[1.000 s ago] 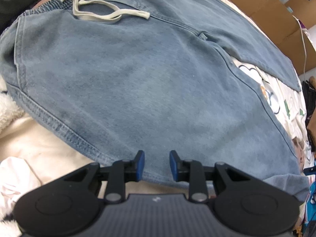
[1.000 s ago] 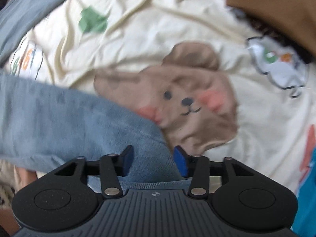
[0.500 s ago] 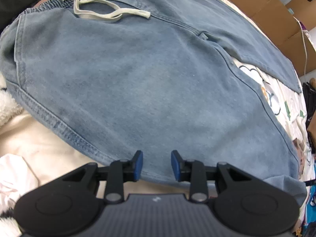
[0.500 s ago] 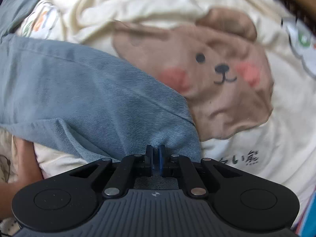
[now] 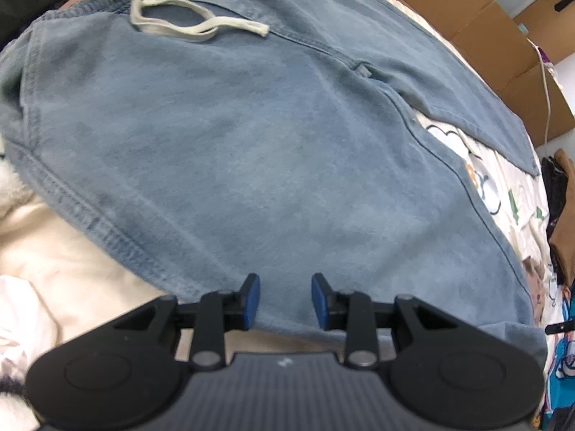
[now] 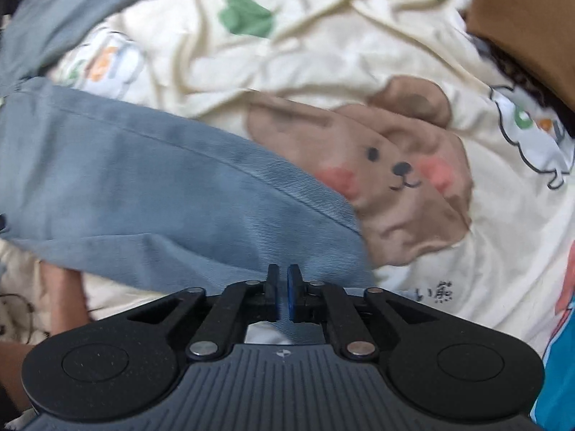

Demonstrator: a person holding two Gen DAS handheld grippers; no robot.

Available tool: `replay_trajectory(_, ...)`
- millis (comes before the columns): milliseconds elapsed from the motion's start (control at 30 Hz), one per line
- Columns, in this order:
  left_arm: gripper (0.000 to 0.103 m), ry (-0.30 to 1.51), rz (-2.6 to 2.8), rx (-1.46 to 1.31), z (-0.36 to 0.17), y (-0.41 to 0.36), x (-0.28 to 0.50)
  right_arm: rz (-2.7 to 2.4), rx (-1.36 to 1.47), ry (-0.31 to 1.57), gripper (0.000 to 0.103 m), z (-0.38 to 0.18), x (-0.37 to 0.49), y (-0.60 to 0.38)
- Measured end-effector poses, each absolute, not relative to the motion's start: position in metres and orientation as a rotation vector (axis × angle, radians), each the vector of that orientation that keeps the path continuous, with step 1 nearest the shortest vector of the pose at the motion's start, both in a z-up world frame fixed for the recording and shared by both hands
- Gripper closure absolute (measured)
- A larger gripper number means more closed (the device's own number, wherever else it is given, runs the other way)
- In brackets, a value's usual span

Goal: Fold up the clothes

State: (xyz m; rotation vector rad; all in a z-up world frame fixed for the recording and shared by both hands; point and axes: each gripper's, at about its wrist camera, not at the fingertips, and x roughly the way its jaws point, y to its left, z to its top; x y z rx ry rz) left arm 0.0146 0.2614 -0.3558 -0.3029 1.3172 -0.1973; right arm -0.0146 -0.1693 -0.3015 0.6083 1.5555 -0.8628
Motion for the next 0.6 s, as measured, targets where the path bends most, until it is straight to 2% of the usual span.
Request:
replay_trajectory(33, 0.07, 1.319, -0.19, -0.31, -0.356, 0.264, 0.014, -0.879, 0.598, 1.554, 0.069, -0.303, -0.017, -0.172)
replay_trajectory(67, 0.07, 1.32, -0.183, -0.317, -0.357, 0.267, 0.014, -0.881, 0.581, 1.551, 0.053, -0.306, -0.019, -0.175)
replay_trajectory(100, 0.07, 1.321, -0.177, -0.322, -0.357, 0.268, 0.014, -0.879, 0.562, 1.549, 0.044, -0.309, -0.019, -0.178)
replay_trajectory(167, 0.07, 1.323, -0.167, -0.332, -0.358, 0.27, 0.014, -0.856, 0.514, 1.569, 0.039, -0.317, -0.021, -0.183)
replay_trajectory(367, 0.07, 1.311, -0.185, -0.322, -0.354, 0.265, 0.018, -0.778, 0.509, 1.652, 0.039, -0.347, -0.042, -0.2)
replay_trajectory(433, 0.07, 1.308, -0.181, -0.329, -0.353, 0.265, 0.018, -0.767, 0.53, 1.636, 0.055, -0.347, -0.047, -0.2)
replay_trajectory(500, 0.07, 1.306, -0.181, -0.331, -0.352, 0.264, 0.018, -0.741, 0.531, 1.633, 0.089, -0.345, -0.047, -0.195)
replay_trajectory(567, 0.07, 1.304, -0.182, -0.334, -0.353, 0.263, 0.018, -0.708, 0.501, 1.638, 0.099, -0.337, -0.045, -0.187)
replay_trajectory(600, 0.07, 1.303, -0.182, -0.337, -0.353, 0.262, 0.019, -0.695, 0.511, 1.629, 0.1, -0.331, -0.044, -0.184)
